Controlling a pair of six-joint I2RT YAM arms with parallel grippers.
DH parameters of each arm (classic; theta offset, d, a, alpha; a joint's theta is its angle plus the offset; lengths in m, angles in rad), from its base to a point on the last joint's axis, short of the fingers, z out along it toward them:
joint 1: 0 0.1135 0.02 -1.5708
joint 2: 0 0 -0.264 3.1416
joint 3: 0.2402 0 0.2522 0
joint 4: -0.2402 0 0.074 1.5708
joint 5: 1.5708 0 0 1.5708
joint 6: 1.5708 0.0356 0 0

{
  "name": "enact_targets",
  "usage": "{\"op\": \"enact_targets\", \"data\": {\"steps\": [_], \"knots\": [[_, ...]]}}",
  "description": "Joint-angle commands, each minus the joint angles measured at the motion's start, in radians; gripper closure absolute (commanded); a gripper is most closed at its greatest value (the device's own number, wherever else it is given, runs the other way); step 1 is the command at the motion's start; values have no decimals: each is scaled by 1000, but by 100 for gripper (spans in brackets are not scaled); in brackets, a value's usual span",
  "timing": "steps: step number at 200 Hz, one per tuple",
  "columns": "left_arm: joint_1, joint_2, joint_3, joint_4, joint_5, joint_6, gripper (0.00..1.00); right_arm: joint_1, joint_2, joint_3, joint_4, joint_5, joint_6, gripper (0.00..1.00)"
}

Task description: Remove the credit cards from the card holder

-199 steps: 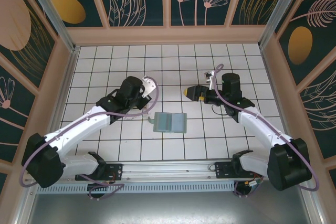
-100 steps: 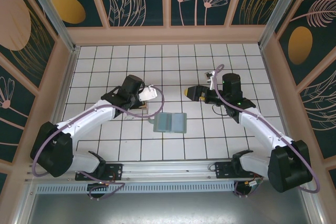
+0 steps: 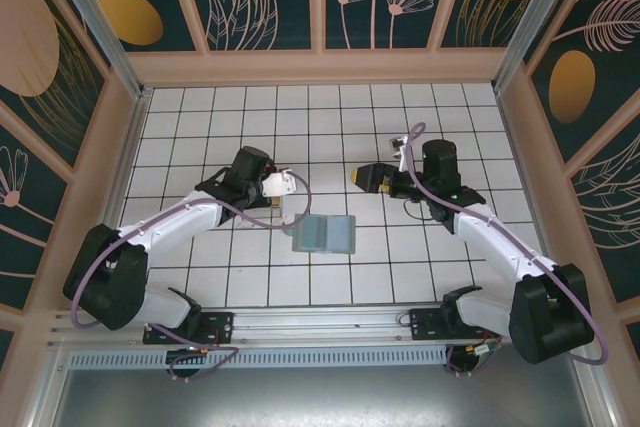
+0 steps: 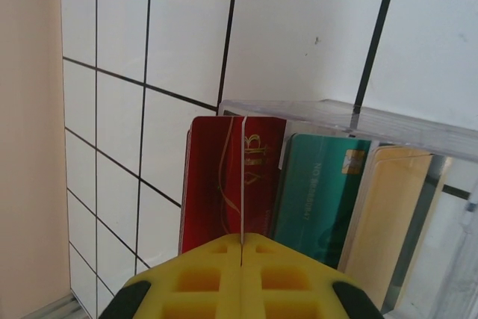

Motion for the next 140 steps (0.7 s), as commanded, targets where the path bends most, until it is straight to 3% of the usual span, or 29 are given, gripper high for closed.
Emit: {"op": "enact_targets", "data": {"steps": [1, 52, 60, 93, 140], "knots": [[9, 20, -16, 39, -3, 28, 100, -2, 14, 13, 9, 1, -14, 1], [11, 52, -29, 81, -7, 39, 100, -3, 31, 9, 25, -4, -14, 1], [13, 55, -29, 89, -12, 39, 90, -3, 35, 9, 27, -6, -12, 1], [22, 63, -22, 117, -19, 24, 75, -5, 45, 7, 36, -10, -13, 1], [39, 81, -10, 182, -57, 6, 71, -7, 67, 14, 47, -23, -13, 1]]}}
